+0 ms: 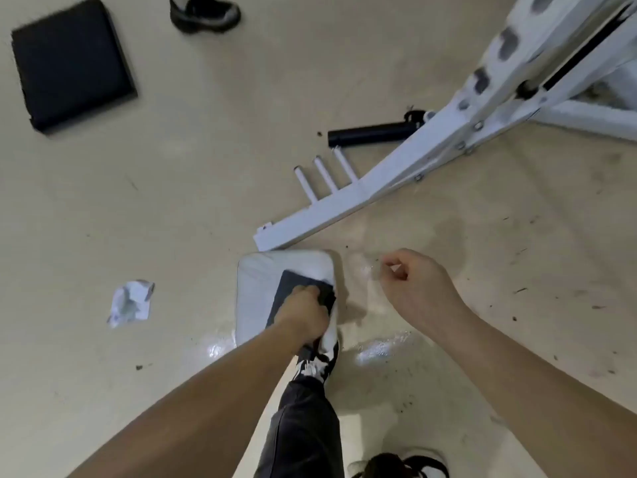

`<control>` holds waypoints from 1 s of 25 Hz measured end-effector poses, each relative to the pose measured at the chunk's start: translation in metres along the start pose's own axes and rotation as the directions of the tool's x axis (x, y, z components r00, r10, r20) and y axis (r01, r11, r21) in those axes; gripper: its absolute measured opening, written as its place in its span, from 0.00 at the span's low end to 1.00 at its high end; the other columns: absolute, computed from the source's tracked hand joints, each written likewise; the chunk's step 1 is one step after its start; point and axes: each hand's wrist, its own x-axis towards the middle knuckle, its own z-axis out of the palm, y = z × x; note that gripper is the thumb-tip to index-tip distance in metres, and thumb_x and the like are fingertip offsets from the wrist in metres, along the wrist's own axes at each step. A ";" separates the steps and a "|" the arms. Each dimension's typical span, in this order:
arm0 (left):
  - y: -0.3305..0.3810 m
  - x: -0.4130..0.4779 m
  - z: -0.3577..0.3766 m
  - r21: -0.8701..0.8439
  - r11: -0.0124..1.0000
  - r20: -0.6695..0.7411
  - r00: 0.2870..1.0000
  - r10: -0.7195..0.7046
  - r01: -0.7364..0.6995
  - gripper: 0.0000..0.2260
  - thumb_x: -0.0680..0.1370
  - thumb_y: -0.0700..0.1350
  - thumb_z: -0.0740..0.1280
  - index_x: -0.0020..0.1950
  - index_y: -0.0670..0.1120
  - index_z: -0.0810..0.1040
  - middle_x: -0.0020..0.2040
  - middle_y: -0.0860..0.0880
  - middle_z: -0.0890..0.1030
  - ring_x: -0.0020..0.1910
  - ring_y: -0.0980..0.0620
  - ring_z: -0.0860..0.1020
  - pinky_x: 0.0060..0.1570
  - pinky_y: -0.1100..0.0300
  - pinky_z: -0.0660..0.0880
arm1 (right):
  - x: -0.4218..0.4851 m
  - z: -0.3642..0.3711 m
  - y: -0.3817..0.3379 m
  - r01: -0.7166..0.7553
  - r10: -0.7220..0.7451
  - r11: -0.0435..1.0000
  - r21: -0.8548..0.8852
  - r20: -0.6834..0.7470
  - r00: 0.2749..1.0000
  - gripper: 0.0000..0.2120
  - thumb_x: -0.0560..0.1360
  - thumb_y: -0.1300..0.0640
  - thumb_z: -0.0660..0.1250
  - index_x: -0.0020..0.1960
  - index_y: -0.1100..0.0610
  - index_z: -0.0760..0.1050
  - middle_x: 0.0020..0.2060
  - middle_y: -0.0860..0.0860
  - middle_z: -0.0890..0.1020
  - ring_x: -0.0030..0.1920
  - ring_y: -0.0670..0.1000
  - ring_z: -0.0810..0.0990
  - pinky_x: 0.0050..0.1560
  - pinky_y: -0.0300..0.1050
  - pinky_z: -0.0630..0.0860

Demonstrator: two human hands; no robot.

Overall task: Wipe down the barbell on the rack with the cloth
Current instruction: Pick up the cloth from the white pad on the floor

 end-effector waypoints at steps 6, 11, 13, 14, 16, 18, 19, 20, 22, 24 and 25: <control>-0.050 0.064 0.033 -0.081 0.961 -0.121 0.954 -0.274 0.266 0.31 0.81 0.48 0.66 0.80 0.44 0.56 0.73 0.39 0.65 0.71 0.36 0.67 0.65 0.45 0.71 | 0.036 0.065 0.030 -0.109 0.094 0.989 0.097 0.145 0.985 0.06 0.79 0.52 0.65 0.49 0.50 0.80 0.44 0.55 0.84 0.44 0.58 0.84 0.39 0.44 0.76; -0.049 0.060 0.022 -0.495 0.769 0.011 0.888 -0.460 0.405 0.18 0.76 0.45 0.71 0.64 0.41 0.76 0.56 0.41 0.82 0.53 0.40 0.81 0.54 0.50 0.80 | 0.019 0.050 0.031 -0.290 0.258 0.911 0.293 0.141 0.956 0.08 0.81 0.57 0.64 0.50 0.57 0.81 0.40 0.58 0.85 0.39 0.55 0.82 0.46 0.51 0.80; -0.019 0.026 0.012 -0.565 0.770 0.051 0.945 -0.324 0.295 0.13 0.74 0.45 0.71 0.58 0.43 0.80 0.48 0.45 0.84 0.45 0.45 0.82 0.45 0.55 0.80 | 0.000 0.028 0.026 -0.353 0.323 0.858 0.374 0.142 0.936 0.06 0.82 0.56 0.64 0.52 0.56 0.80 0.41 0.56 0.84 0.40 0.52 0.82 0.47 0.52 0.81; 0.003 0.002 0.003 -0.611 0.759 0.050 0.968 -0.247 0.225 0.12 0.74 0.44 0.71 0.57 0.43 0.80 0.44 0.47 0.84 0.41 0.48 0.82 0.40 0.57 0.78 | -0.011 0.015 0.023 -0.369 0.344 0.836 0.407 0.137 0.929 0.06 0.81 0.56 0.65 0.53 0.56 0.79 0.42 0.56 0.84 0.41 0.52 0.82 0.48 0.52 0.82; 0.054 -0.052 -0.027 -0.718 0.686 0.033 0.991 -0.133 0.116 0.10 0.74 0.40 0.69 0.54 0.42 0.80 0.39 0.47 0.83 0.37 0.48 0.81 0.37 0.56 0.78 | -0.038 -0.019 0.009 -0.382 0.377 0.801 0.461 0.108 0.920 0.06 0.80 0.56 0.67 0.54 0.55 0.79 0.47 0.55 0.83 0.43 0.52 0.81 0.49 0.52 0.81; 0.107 -0.110 -0.066 -0.805 0.592 0.025 0.999 -0.030 0.038 0.09 0.72 0.39 0.70 0.52 0.44 0.81 0.42 0.45 0.85 0.41 0.46 0.83 0.42 0.51 0.81 | -0.067 -0.058 -0.013 -0.373 0.384 0.786 0.493 0.082 0.919 0.10 0.79 0.53 0.69 0.60 0.53 0.79 0.53 0.53 0.82 0.47 0.51 0.81 0.54 0.52 0.81; 0.130 -0.138 -0.086 -0.834 0.551 0.021 0.999 0.024 0.004 0.12 0.70 0.41 0.71 0.53 0.45 0.81 0.44 0.44 0.86 0.45 0.43 0.85 0.46 0.47 0.82 | -0.082 -0.078 -0.027 -0.355 0.376 0.786 0.506 0.065 0.924 0.14 0.78 0.51 0.71 0.63 0.51 0.78 0.55 0.50 0.81 0.51 0.49 0.81 0.58 0.52 0.80; 0.155 -0.168 -0.111 -0.857 0.515 0.018 0.996 0.087 -0.029 0.15 0.68 0.42 0.72 0.55 0.45 0.82 0.47 0.42 0.87 0.49 0.40 0.85 0.50 0.43 0.82 | -0.100 -0.105 -0.045 -0.328 0.358 0.791 0.517 0.044 0.933 0.18 0.77 0.48 0.72 0.65 0.48 0.77 0.58 0.47 0.79 0.55 0.48 0.80 0.61 0.51 0.79; 0.198 -0.224 -0.156 -0.910 0.404 -0.002 0.975 0.223 -0.095 0.18 0.68 0.42 0.72 0.58 0.46 0.83 0.53 0.40 0.87 0.54 0.39 0.85 0.52 0.41 0.82 | -0.133 -0.157 -0.082 -0.289 0.324 0.774 0.564 0.041 0.945 0.25 0.73 0.42 0.75 0.68 0.46 0.76 0.61 0.45 0.80 0.59 0.48 0.81 0.63 0.50 0.77; 0.237 -0.271 -0.196 -0.943 0.317 0.023 0.930 0.366 -0.102 0.19 0.73 0.44 0.73 0.64 0.47 0.81 0.58 0.42 0.86 0.58 0.42 0.84 0.52 0.47 0.82 | -0.171 -0.209 -0.116 -0.260 0.289 0.727 0.636 0.060 0.955 0.22 0.74 0.42 0.74 0.64 0.51 0.79 0.56 0.48 0.86 0.55 0.50 0.86 0.57 0.50 0.81; 0.256 -0.296 -0.214 -0.951 0.294 0.048 0.900 0.433 -0.091 0.19 0.76 0.46 0.73 0.66 0.48 0.80 0.61 0.42 0.85 0.60 0.42 0.84 0.55 0.47 0.81 | -0.194 -0.234 -0.134 -0.233 0.262 0.708 0.666 0.059 0.963 0.19 0.76 0.44 0.72 0.61 0.53 0.81 0.54 0.49 0.87 0.53 0.51 0.87 0.52 0.50 0.82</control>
